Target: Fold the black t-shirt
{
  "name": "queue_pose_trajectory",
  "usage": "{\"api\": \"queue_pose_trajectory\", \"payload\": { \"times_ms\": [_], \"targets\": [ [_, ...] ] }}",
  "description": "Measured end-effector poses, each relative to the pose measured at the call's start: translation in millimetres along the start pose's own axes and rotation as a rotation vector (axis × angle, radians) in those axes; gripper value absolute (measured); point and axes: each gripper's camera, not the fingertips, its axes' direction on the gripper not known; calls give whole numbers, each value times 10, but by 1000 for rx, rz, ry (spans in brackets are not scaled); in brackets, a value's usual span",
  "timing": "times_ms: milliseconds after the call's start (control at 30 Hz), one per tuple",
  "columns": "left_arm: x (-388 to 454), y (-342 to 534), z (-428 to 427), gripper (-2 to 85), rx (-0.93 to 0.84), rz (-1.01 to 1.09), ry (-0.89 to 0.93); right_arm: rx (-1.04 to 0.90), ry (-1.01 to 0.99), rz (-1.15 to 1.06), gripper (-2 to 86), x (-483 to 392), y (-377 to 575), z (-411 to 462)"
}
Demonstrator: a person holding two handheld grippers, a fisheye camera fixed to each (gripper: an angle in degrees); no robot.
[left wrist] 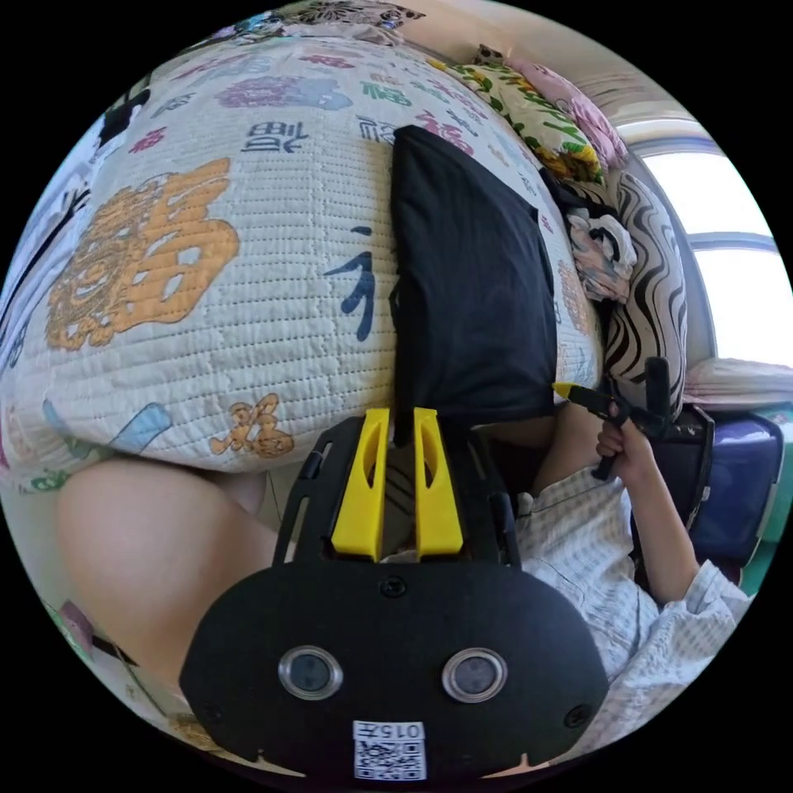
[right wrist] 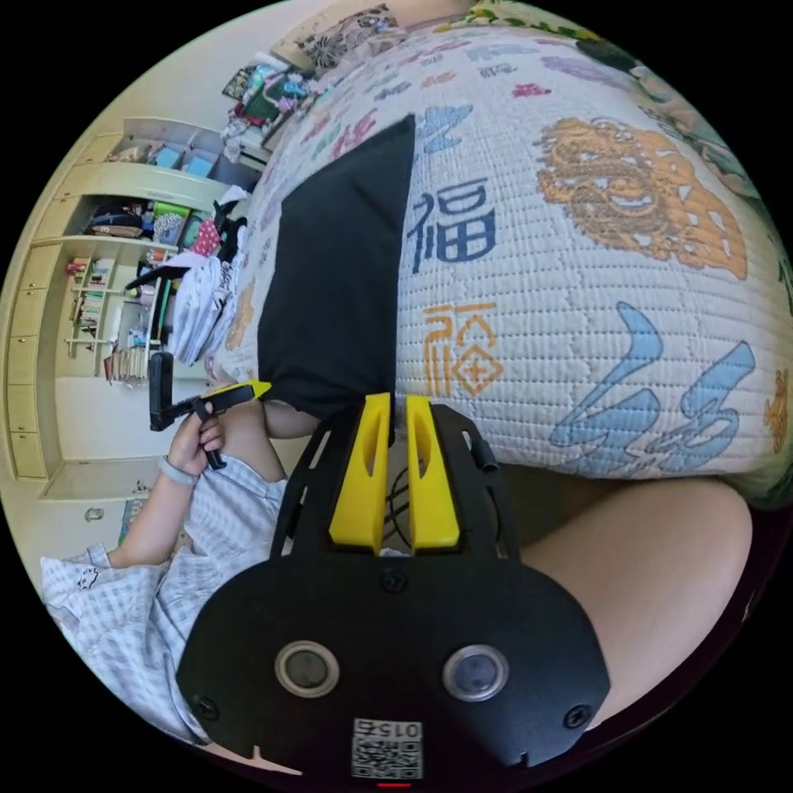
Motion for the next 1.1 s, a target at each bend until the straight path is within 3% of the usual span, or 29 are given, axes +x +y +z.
{"api": "queue_pose_trajectory", "payload": {
  "times_ms": [167,400,600,733,833,933,1100],
  "targets": [
    [-126,108,-588,64,252,-113,-21,162,8,-49,43,-116,0,-343],
    [282,-385,-432,17,148,113,-33,8,76,-282,4,-692,-538,84],
    [341,-696,-75,-7,29,161,-84,-81,181,-224,-5,-534,-758,324],
    [48,-661,-240,-8,33,139,-35,-49,145,-204,-5,-209,-619,70],
    [-147,-669,-410,-5,4,156,-122,-49,88,-171,-2,59,-568,-132],
    [-341,-832,-665,8,54,191,16,68,-83,-192,8,242,-640,-409],
    [-517,-1422,-857,106,172,209,216,184,-234,-185,77,468,-1153,-576]
  ]
}}
